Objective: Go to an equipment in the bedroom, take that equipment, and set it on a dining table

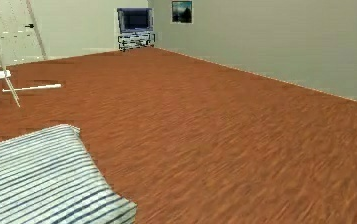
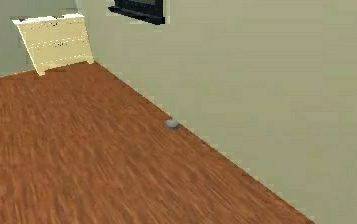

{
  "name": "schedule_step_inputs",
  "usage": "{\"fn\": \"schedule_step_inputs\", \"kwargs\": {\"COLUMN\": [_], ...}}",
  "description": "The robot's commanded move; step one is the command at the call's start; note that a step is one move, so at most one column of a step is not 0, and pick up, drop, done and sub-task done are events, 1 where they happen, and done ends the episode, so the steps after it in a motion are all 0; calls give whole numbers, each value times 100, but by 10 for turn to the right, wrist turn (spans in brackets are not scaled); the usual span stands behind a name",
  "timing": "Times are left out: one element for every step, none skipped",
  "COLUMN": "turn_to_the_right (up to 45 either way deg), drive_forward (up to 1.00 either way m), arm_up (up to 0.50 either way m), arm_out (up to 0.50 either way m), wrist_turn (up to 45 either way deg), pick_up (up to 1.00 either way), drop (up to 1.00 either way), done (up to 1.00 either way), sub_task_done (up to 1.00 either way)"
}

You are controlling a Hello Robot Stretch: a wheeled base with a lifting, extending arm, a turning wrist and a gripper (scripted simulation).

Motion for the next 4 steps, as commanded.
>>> {"fn": "schedule_step_inputs", "kwargs": {"turn_to_the_right": [0, -360, 0, 450], "drive_forward": [85, 0, 50, 0], "arm_up": [0, 0, 0, 0], "arm_out": [0, 0, 0, 0], "wrist_turn": [0, 0, 0, 0], "pick_up": [0, 0, 0, 0], "drop": [0, 0, 0, 0], "done": [0, 0, 0, 0], "sub_task_done": [0, 0, 0, 0]}}
